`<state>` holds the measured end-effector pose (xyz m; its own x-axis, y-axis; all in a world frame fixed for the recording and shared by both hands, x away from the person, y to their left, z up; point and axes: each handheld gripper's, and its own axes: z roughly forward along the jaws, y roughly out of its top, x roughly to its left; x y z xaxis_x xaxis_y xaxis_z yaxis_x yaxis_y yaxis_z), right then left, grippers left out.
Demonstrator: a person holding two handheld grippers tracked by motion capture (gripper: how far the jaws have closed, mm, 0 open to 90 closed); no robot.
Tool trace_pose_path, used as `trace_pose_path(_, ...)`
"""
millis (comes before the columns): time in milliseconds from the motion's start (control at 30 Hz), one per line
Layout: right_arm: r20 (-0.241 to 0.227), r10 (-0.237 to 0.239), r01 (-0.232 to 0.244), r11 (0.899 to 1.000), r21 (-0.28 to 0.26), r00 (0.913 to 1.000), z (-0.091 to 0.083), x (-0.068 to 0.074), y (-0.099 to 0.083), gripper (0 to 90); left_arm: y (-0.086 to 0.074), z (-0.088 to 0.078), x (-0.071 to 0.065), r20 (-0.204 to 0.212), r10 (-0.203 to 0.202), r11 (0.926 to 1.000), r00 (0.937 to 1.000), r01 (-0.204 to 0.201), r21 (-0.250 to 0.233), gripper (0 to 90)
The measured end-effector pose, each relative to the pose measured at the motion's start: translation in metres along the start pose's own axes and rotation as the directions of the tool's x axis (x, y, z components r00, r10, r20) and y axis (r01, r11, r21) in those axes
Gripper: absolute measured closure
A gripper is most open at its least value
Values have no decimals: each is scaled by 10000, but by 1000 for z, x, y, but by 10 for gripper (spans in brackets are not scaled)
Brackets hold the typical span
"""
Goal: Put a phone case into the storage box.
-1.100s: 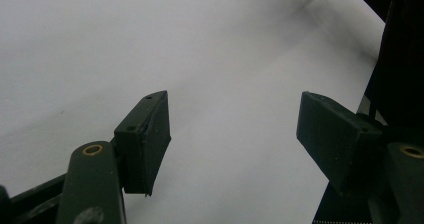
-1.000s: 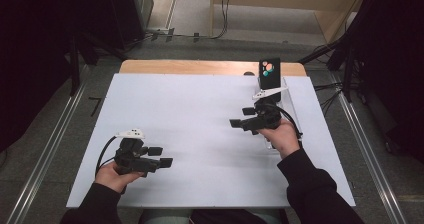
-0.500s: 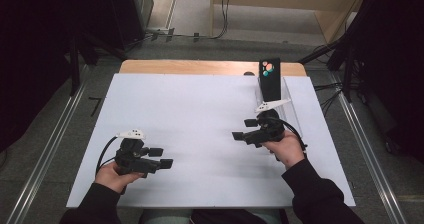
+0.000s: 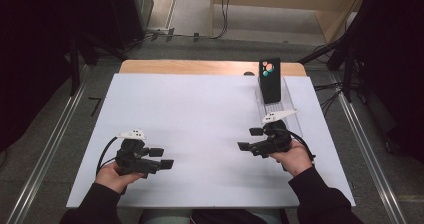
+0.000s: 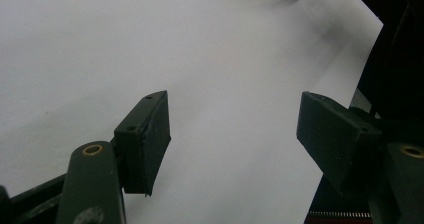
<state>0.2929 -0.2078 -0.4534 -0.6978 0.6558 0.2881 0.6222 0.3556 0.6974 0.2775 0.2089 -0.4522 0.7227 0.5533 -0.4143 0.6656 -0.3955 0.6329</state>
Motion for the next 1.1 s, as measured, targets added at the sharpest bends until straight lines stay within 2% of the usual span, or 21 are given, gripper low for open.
trace_pose_path(233,-50,-171,172,9996,212,9998,-5,5,-14,204,0,0,-1,33,32,10000,10000,-32,18,296)
trace_pose_path(600,235,-292,281,9985,468,9993,-12,12,-34,204,-2,2,-3,146,165,9997,9998,-167,149,296)
trace_pose_path(1100,477,-105,91,9995,304,9988,-28,1,-52,204,-8,0,-3,139,261,9994,9996,-264,205,296)
